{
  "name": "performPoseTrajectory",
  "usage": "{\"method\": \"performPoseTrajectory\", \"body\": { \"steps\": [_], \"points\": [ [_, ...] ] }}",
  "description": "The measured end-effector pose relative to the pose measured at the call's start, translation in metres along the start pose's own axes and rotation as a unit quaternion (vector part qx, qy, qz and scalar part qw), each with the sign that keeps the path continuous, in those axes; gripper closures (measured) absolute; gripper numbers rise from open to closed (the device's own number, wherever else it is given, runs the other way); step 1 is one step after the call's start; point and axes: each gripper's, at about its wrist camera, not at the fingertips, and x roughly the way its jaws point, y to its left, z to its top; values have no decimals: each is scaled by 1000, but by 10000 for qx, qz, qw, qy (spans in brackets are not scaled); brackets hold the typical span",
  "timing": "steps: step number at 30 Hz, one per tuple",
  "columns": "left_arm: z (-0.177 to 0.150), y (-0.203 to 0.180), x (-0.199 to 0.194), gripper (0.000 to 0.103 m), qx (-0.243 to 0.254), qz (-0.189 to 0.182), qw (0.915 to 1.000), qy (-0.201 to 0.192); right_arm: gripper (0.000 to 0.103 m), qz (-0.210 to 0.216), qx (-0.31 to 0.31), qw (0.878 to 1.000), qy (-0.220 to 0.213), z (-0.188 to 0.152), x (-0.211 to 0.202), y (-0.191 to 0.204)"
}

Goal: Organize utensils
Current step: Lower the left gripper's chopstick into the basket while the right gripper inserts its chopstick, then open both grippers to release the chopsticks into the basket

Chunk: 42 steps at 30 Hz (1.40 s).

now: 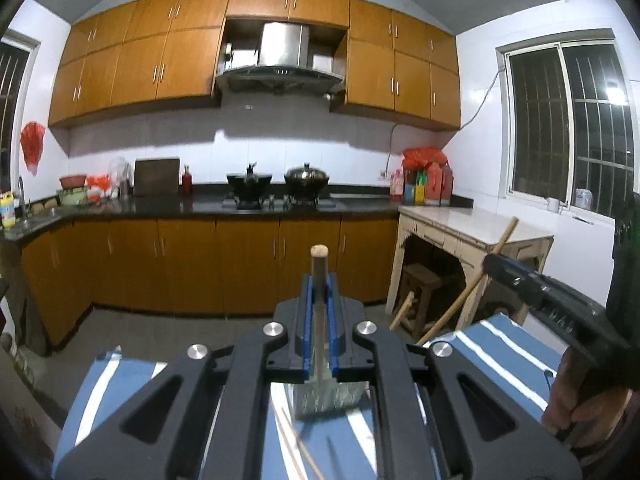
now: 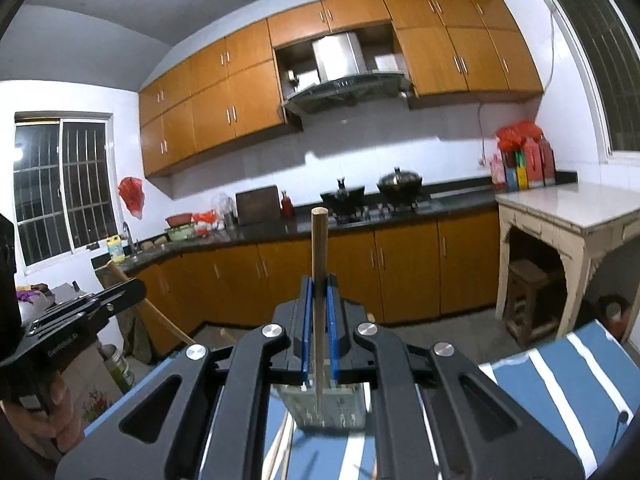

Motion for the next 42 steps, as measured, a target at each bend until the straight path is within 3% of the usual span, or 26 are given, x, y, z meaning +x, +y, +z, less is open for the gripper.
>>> {"method": "performPoseTrajectory", "body": {
  "steps": [7, 12, 26, 34, 38, 42],
  "points": [
    [14, -5, 44, 95, -68, 211, 9995, -215, 95, -215, -246, 9991, -273, 1, 40, 10],
    [13, 2, 73, 95, -200, 388, 9987, -259, 95, -378, -359, 9986, -122, -13, 72, 7],
    [-23, 25, 125, 95, -591, 327, 9968, 436, 95, -351, -155, 9984, 407, -43, 107, 0],
    [-37, 16, 140, 95, -463, 338, 9955, 760, 95, -345, -124, 9977, 563, -49, 110, 2],
    [-36, 18, 137, 84, -425, 417, 9954, 755, 93, -323, -96, 9978, 563, -46, 106, 1],
    [-32, 18, 127, 71, -391, 495, 9956, 694, 76, -348, -52, 9982, 481, -44, 96, 0]
  ]
}}
